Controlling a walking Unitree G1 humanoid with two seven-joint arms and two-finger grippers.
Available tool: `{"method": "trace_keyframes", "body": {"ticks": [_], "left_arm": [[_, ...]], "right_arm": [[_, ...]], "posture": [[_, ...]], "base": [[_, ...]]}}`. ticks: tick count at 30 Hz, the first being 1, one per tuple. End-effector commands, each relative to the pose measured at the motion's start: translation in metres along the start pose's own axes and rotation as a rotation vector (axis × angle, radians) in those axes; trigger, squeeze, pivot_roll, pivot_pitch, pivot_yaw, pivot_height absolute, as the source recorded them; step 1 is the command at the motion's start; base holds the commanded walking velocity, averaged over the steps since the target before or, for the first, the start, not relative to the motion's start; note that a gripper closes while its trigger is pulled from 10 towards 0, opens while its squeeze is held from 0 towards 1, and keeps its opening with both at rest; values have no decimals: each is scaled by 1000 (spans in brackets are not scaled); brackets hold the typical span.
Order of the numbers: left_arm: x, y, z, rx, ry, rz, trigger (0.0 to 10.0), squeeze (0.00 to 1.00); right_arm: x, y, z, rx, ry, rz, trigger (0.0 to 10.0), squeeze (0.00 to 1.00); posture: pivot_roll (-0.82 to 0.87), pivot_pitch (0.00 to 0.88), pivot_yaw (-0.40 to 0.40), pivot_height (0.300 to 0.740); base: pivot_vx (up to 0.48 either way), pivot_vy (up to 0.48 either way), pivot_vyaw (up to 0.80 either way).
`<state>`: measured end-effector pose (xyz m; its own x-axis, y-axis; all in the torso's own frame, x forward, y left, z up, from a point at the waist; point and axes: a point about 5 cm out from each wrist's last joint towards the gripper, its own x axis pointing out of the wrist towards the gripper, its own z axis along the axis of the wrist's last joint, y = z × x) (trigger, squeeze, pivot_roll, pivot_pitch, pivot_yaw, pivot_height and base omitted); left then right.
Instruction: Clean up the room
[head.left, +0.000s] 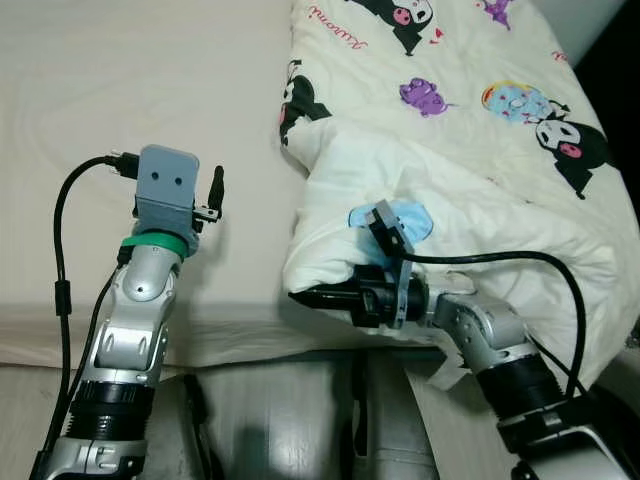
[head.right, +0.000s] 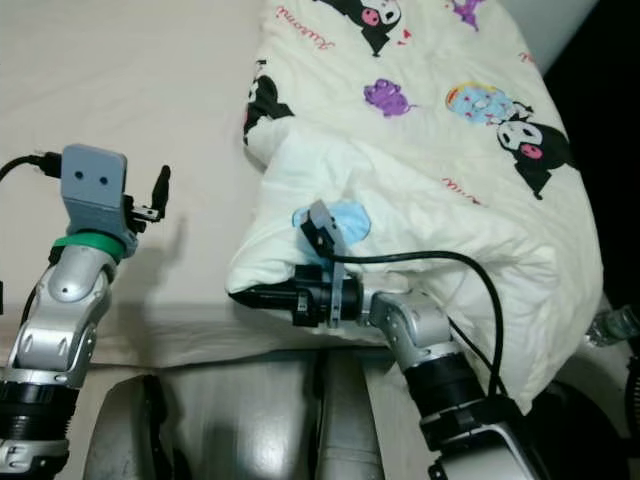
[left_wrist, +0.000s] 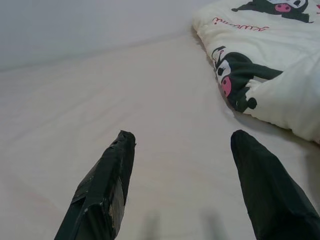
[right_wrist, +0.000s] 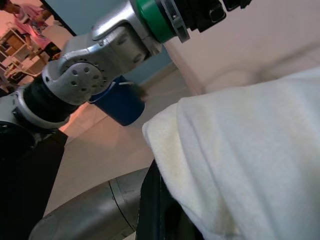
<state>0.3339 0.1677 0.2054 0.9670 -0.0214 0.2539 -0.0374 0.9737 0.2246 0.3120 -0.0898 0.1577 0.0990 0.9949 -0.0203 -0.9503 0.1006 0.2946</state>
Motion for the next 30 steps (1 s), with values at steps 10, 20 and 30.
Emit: {"method": "trace_keyframes", "body": {"ticks": [10,20,30], "left_arm": [[-1,-16,-3,-14,19,-62,10000,0],[-1,-21,-3,-20,15,-78,10000,0],[-1,-23,-2,-16,13,-92,10000,0]], "right_arm": [[-13,46,-25,133,104,136,10000,0],[-20,77,3,151,34,220,10000,0],[-25,82,74,-19,-238,189,10000,0]], "posture": [[-70,140,-21,540],[-80,140,-14,540],[-82,154,-9,540]], "base": [[0,0,0],[0,0,0],[0,0,0]]}}
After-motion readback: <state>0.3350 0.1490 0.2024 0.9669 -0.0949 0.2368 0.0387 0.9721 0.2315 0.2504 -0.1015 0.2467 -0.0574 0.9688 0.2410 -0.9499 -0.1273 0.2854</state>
